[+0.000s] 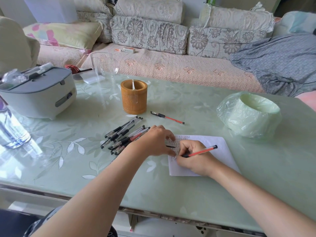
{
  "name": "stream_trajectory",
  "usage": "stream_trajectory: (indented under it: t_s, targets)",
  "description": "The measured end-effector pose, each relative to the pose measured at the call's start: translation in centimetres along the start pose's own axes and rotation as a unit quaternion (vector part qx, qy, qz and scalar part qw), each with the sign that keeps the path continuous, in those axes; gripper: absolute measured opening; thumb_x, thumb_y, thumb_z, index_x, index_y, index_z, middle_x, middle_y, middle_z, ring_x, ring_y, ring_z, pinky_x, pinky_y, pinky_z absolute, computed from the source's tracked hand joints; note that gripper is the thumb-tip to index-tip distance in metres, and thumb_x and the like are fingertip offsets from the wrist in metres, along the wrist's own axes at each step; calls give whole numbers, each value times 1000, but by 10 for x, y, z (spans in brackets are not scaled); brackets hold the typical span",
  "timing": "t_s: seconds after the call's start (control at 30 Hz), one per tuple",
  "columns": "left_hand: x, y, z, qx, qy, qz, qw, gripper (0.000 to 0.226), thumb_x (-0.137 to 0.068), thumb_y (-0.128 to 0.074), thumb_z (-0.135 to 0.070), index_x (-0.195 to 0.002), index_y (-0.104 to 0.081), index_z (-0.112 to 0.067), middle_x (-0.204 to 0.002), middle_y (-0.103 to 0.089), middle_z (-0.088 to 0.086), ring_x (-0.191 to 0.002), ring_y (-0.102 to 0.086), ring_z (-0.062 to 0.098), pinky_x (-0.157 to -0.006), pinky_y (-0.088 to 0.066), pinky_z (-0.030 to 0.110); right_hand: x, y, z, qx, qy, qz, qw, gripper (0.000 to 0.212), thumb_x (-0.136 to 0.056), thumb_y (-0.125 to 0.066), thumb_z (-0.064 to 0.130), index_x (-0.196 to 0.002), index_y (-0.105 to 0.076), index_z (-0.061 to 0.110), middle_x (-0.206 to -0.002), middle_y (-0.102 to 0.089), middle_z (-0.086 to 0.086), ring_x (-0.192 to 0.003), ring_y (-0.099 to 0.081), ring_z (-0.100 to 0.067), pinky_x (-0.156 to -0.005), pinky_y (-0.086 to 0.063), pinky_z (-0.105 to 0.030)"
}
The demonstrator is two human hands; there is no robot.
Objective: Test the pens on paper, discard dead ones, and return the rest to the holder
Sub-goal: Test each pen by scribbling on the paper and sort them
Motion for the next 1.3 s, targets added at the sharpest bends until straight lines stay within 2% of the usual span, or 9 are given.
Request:
stream_trajectory:
  t_s: [0.2,0.53,0.77,1.03,1.1,1.2,1.3]
  targets:
    - [1,1,-1,-2,1,-1,1000,58,-66,-84,-45,-119,-63,-32,-104,-47,-6,-103,-38,15,-86,-34,24,1,-2,-2,7,-18,2,1000,15,-61,-59,16,-65,-46,8,-60,-45,-3,-58,-38,-16,-53,-32,-35]
    - [0,1,-1,-5,-1,1,1000,58,-66,-83,-47,-119,-62,-33,-104,-47,-7,-102,-38,15,-84,-33,24,2,-2,2,9,-7,8,1000,13,-65,-62,14,-63,-49,14,-61,-50,2,-58,-42,-12,-56,-33,-31]
    - [1,0,-1,-6,2,5,1000,59,-66,-83,-47,-119,-62,-33,-106,-47,-6,-103,-38,15,-88,-36,26,4,-3,2,-3,-11,12,1000,12,-65,-62,15,-63,-50,14,-61,-50,2,-58,-42,-14,-56,-34,-31]
    - [3,0,-1,-7,2,3,1000,58,-68,-82,-48,-120,-62,-33,-107,-47,-5,-106,-38,17,-93,-39,30,7,-2,5,-6,-12,7,1000,15,-62,-59,11,-61,-44,11,-59,-42,1,-56,-36,-15,-54,-29,-31]
    - [3,0,-1,-10,3,4,1000,58,-68,-81,-48,-120,-61,-33,-109,-48,-3,-106,-38,17,-94,-39,30,5,3,7,-30,-12,-15,999,15,-65,-60,9,-60,-45,11,-59,-44,-2,-55,-37,-14,-52,-29,-28]
    - [5,1,-2,-18,-1,6,1000,56,-70,-80,-48,-121,-61,-32,-113,-50,-2,-107,-39,16,-95,-39,31,5,18,0,-140,-53,-67,987,22,-80,-61,-2,-67,-47,10,-57,-45,-11,-48,-36,-17,-43,-26,-22]
    - [6,5,-3,-9,-6,-2,1000,47,-77,-77,-42,-119,-62,-29,-112,-53,-5,-105,-43,13,-88,-37,25,6,20,1,-182,-52,-71,979,20,-86,-61,-8,-75,-54,8,-58,-47,-12,-47,-38,-17,-41,-27,-21]
Point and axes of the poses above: each hand's wrist, its own x-axis away from the middle knuckle, its own y-axis out of the back of the hand, z = x × y, the point moved 9 cm from there along -x, towards the middle knuckle
